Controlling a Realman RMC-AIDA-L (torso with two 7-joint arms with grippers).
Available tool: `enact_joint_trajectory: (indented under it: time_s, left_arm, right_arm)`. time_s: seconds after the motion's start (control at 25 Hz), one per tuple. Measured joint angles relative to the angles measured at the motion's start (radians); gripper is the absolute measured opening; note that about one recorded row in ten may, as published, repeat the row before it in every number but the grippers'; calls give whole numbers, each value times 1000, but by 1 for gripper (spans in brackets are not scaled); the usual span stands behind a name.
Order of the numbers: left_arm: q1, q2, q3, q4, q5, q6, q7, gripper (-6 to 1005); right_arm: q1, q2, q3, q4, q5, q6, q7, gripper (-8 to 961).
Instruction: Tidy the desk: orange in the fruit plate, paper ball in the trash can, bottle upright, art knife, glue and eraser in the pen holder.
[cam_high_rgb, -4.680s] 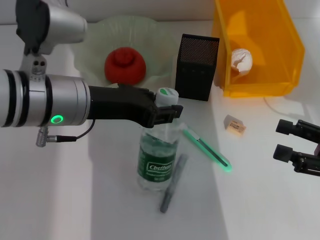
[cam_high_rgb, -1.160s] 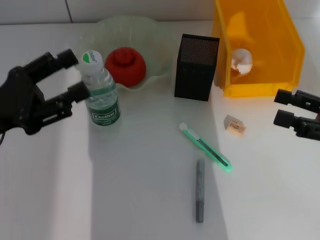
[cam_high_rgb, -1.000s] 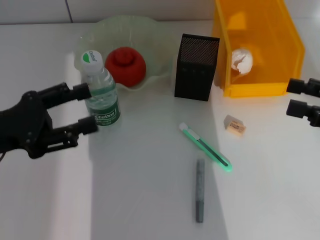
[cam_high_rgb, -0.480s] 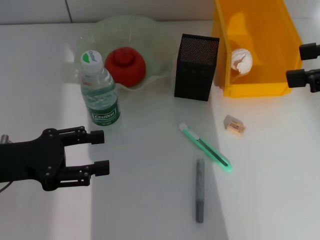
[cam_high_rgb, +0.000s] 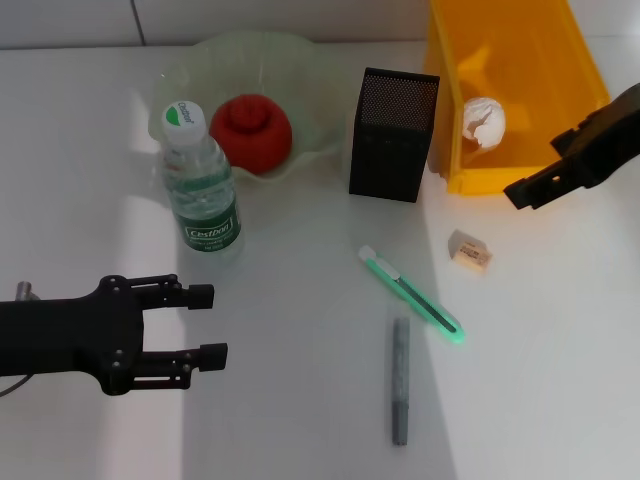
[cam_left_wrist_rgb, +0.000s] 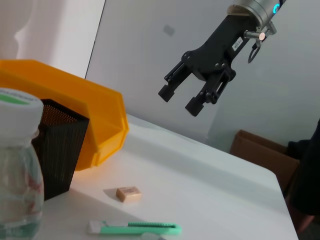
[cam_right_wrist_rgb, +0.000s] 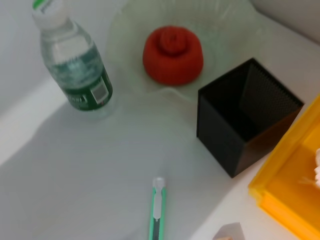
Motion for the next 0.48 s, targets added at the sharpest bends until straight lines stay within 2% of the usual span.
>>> enact_joint_trajectory:
  time_s: [0.12,0.16,0.48]
  left_arm:
    - [-2,-5,0,1,20,-15,1,754]
    - [-3,-6,0,1,21,-16,1,754]
    - [-4,-8,-13,2,24,-36,1,754]
  right_arm:
    - [22,-1,-104,140,-27,120,26,828]
    - [22,-1,-104,140,-27,120,26,828]
    - [108,0,-170,391,-25,233,32,826]
